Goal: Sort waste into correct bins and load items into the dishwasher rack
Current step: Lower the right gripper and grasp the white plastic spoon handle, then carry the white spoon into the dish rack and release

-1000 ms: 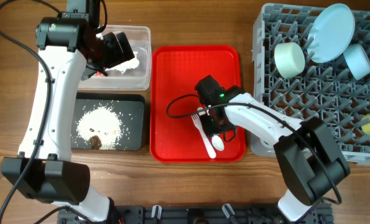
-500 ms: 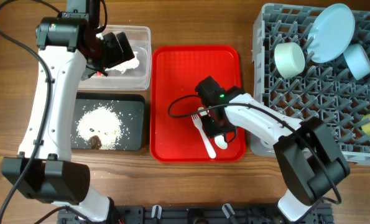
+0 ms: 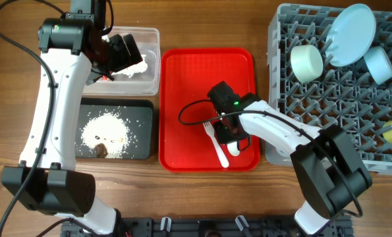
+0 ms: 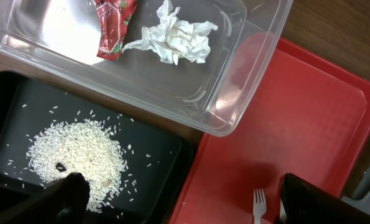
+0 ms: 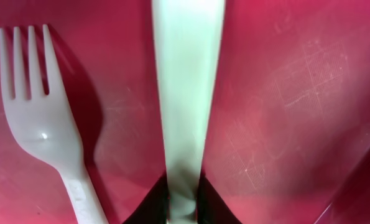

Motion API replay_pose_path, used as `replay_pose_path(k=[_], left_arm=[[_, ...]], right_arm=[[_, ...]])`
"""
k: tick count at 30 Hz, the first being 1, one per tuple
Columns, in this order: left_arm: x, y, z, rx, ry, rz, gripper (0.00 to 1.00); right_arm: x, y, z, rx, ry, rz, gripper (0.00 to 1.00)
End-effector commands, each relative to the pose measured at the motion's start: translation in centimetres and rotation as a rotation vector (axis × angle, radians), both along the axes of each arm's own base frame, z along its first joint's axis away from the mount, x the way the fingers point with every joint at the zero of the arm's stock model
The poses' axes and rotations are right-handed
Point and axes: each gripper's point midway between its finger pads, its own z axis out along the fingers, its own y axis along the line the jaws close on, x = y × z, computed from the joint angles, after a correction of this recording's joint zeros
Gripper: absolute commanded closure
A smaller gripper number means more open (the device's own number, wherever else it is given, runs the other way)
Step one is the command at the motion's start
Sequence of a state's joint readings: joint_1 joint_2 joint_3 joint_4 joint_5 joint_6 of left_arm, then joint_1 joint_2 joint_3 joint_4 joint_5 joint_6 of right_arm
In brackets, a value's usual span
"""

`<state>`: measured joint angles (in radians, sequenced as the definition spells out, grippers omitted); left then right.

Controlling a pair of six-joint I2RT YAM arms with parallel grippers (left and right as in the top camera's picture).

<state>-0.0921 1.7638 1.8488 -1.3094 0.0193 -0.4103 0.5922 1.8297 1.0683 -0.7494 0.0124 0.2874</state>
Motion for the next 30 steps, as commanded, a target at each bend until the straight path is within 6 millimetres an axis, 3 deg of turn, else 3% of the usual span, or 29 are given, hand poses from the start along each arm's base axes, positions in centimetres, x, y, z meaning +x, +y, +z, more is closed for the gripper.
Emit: replay_pose_path(k=[1, 2, 7, 10, 11, 13, 15, 17, 20, 22, 25, 30], left_arm=[[0.0, 0.2, 0.2, 0.003, -0.005, 0.020, 0.00], [0.0, 0.2, 0.2, 0.003, -0.005, 0.020, 0.00], [0.0, 0.2, 0.2, 0.003, -0.005, 0.020, 0.00], [0.0, 0.2, 0.2, 0.003, -0.005, 0.020, 0.00], [0.0, 0.2, 0.2, 0.003, -0.005, 0.020, 0.00], [0.0, 0.2, 0.2, 0.003, -0.005, 0.020, 0.00], [0.0, 0.2, 0.2, 0.003, -0.005, 0.020, 0.00], [0.0, 0.2, 0.2, 0.003, -0.005, 0.020, 0.00], [0.0, 0.2, 0.2, 0.003, -0.005, 0.020, 0.00], [0.0, 0.2, 0.2, 0.003, -0.006, 0.020, 0.00], [0.0, 0.2, 0.2, 0.003, -0.006, 0.020, 0.00], [0.0, 0.2, 0.2, 0.003, -0.006, 0.020, 0.00]], right_arm=[[-1.5, -0.6, -1.7, -0.023, 0.057, -0.001, 0.92], [-1.5, -0.6, -1.7, -0.023, 0.058, -0.003, 0.96], [-1.3, -0.3, -1.0, -0.002, 0.042, -0.027, 0.96], [-0.3, 0.3, 1.3, 0.043, -0.023, -0.026, 0.96], [0.8, 1.0, 4.4, 0.097, -0.103, -0.025, 0.96], [1.7, 1.3, 6.7, 0.138, -0.164, -0.032, 0.96], [3.1, 0.8, 10.3, 0.190, -0.255, -0.062, 0.96], [4.5, -0.6, 13.9, 0.230, -0.348, -0.111, 0.96], [5.8, -3.5, 17.3, 0.259, -0.438, -0.196, 0.96], [6.4, -6.7, 17.8, 0.224, -0.460, -0.280, 0.96], [6.1, -10.9, 16.4, 0.126, -0.409, -0.357, 0.96], [5.5, -15.1, 13.9, 0.008, -0.315, -0.445, 0.96]])
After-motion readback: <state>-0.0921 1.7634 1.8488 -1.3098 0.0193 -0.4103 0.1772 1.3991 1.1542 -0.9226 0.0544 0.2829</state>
